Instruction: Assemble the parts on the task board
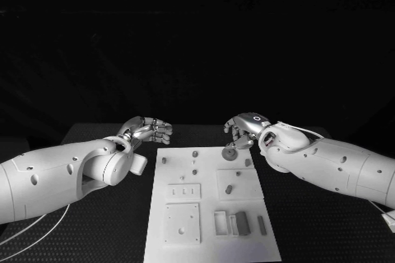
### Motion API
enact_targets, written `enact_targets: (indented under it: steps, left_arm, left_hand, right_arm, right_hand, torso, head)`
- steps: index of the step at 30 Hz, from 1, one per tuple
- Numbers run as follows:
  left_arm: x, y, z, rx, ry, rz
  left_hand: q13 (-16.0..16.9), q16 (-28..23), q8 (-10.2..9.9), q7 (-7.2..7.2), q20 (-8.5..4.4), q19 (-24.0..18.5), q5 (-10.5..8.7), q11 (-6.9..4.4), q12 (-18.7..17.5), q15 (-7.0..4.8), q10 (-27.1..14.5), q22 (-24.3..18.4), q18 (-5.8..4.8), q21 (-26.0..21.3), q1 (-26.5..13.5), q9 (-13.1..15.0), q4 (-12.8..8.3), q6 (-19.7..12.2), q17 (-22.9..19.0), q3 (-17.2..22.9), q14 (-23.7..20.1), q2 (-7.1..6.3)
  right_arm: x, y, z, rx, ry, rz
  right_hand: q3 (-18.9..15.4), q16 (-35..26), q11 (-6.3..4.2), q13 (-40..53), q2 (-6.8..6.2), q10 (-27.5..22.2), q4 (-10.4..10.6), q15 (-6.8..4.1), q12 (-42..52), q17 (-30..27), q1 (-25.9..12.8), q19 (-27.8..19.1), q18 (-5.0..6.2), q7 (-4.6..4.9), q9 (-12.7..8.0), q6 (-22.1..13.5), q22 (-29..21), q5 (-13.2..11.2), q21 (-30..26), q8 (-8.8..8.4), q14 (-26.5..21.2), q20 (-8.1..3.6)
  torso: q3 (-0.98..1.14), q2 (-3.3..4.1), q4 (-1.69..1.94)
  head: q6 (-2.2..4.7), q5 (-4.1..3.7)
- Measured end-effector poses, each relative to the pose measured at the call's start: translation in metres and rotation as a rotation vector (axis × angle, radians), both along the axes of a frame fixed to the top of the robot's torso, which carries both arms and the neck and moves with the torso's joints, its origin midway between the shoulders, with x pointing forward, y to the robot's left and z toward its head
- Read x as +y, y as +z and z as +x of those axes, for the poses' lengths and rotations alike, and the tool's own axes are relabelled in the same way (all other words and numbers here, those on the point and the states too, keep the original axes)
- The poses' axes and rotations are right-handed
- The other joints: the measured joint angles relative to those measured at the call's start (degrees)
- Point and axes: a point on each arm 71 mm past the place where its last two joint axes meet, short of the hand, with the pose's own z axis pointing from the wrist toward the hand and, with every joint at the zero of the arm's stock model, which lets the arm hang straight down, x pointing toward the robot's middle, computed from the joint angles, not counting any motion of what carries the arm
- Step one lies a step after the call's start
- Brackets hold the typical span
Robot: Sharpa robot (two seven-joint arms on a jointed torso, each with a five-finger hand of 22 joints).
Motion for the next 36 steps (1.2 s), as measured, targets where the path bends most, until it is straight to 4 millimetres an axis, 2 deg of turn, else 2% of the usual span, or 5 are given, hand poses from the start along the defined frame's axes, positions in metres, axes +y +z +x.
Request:
enact_targets:
  steps: [5,7,10,29,36]
  left_arm:
    - [0.002,0.0,0.001,0.0,0.003,0.0]
    - [0.002,0.0,0.001,0.0,0.003,0.0]
    - [0.002,0.0,0.001,0.0,0.001,-0.001]
    - [-0.003,-0.001,0.002,0.003,-0.013,-0.004]
    - [-0.005,-0.001,0.001,0.003,-0.018,-0.005]
  left_hand:
    - [0.0,-0.22,0.0,0.0,0.0,0.0,0.0,0.0,0.0,0.0,0.0,0.0,-0.02,0.0,0.0,0.0,0.0,0.0,0.02,0.0,0.0,0.0]
    - [0.0,-0.22,0.0,0.0,0.0,0.0,0.0,0.0,0.0,0.0,0.0,0.0,-0.03,0.0,0.0,0.0,0.0,0.0,0.06,0.0,0.0,0.0]
    - [-0.01,-0.22,0.0,0.0,0.0,0.0,0.0,0.0,0.0,0.0,0.0,-0.01,-0.04,0.0,0.0,0.0,0.0,0.0,0.06,0.0,0.0,0.0]
    - [-0.02,-0.22,0.0,0.0,0.0,0.0,0.0,0.0,0.0,0.0,0.0,0.03,-0.09,0.0,0.0,0.0,0.0,0.0,0.04,0.0,0.0,0.0]
    - [-0.02,-0.22,0.0,0.0,0.0,0.0,0.0,0.0,-0.22,0.0,0.0,0.03,-0.11,0.0,0.0,0.01,0.0,0.0,0.1,0.0,-0.01,0.0]
  right_arm:
    - [-0.013,-0.005,0.008,0.048,-0.035,-0.036]
    - [-0.015,-0.008,0.01,0.063,-0.045,-0.047]
    - [-0.02,-0.012,0.015,0.081,-0.06,-0.061]
    - [-0.017,-0.045,0.021,0.177,-0.064,-0.096]
    - [-0.019,-0.05,0.022,0.192,-0.066,-0.102]
  right_hand:
    - [-0.3,5.63,-0.28,19.17,0.26,-6.79,-0.04,-0.74,20.09,3.54,-0.26,0.78,0.36,-0.4,0.47,-0.4,0.04,0.0,1.34,-0.34,0.84,-0.78]
    - [-0.03,8.43,-0.19,27.67,0.26,-11.26,0.22,-0.36,28.68,5.4,-0.26,0.79,0.39,-0.56,0.76,-0.85,0.02,0.27,1.7,-0.35,0.18,-0.79]
    - [0.49,11.19,-0.07,33.85,-0.06,-11.94,0.25,-0.12,35.13,6.95,-0.57,0.65,0.39,-0.42,1.04,-0.99,0.0,0.27,2.79,-0.67,-0.07,-0.92]
    - [2.13,20.67,-0.07,40.56,0.77,-12.17,1.27,-0.66,44.38,7.32,-1.79,0.77,-0.04,-0.86,1.64,-0.77,-0.01,0.27,6.32,-1.7,0.93,-1.63]
    - [2.59,21.2,-0.07,40.92,3.02,-12.17,0.9,-0.84,44.81,7.32,-0.96,0.97,-0.1,-1.08,1.88,-0.54,-0.01,0.27,6.54,-1.36,1.14,-1.84]
  torso:
    - [0.07,-0.07,-0.19]
    - [0.08,-0.07,-0.23]
    - [0.07,-0.07,-0.23]
    - [-0.02,-0.07,-0.08]
    - [-0.03,-0.07,-0.09]
  head:
    - [0.06,-0.17]
    - [0.07,-0.25]
    - [0.02,-0.45]
    - [-0.55,-0.69]
    - [-0.74,-0.79]
